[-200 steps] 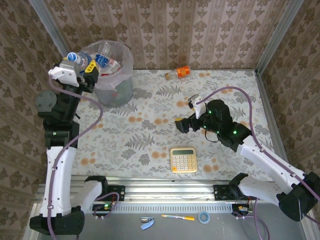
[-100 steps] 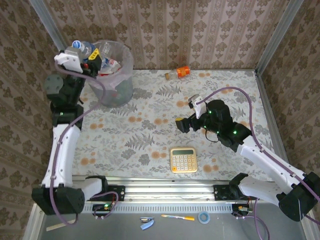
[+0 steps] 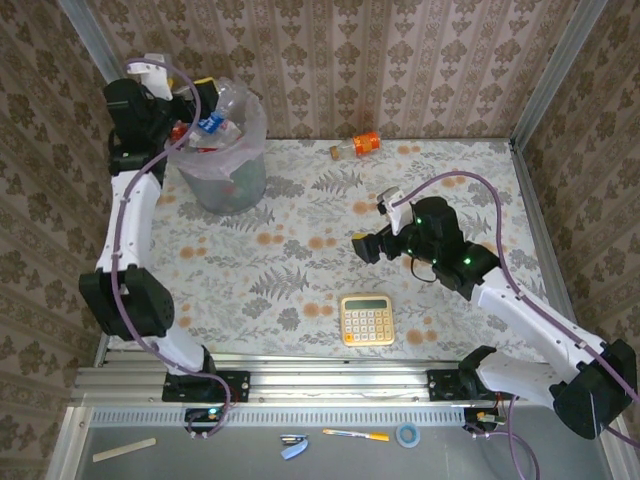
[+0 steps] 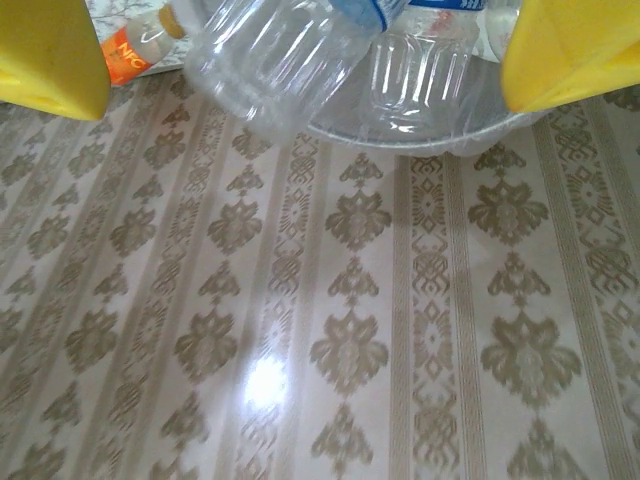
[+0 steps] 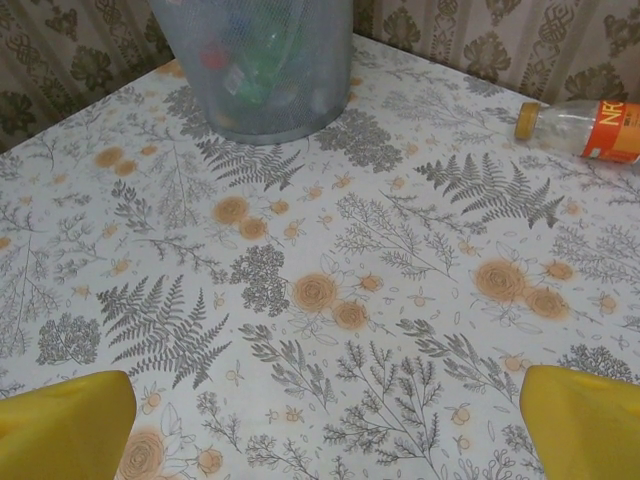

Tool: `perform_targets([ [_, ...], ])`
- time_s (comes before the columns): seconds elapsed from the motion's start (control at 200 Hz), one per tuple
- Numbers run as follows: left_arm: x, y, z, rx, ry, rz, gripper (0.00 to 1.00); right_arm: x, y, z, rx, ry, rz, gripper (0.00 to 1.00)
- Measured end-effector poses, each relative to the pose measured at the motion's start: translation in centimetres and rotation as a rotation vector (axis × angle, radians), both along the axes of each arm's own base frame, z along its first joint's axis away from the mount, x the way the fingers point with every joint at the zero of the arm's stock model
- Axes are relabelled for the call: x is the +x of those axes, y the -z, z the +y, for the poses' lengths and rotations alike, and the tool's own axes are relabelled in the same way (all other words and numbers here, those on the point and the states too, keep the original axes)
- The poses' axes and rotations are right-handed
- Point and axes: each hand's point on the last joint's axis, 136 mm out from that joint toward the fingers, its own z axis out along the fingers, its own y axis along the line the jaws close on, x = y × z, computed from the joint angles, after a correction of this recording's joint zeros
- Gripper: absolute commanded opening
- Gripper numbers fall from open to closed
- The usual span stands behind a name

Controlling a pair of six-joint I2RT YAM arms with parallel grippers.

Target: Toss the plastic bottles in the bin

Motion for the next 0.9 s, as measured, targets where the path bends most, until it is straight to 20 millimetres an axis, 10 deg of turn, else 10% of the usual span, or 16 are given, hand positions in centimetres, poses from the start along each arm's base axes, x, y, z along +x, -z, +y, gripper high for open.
perform_targets([
  [0.33, -14.7, -12.0, -0.4, 0.044, -0.013, -0.281, 1.0, 5.4, 4.1, 0.5, -0.002, 0.127, 0.219, 1.0],
  [0.9, -22.9, -7.2, -0.9, 0.083, -0.005, -0.195, 1.0, 17.3, 9.0, -3.3, 0.29, 0.605, 0.588, 1.0],
])
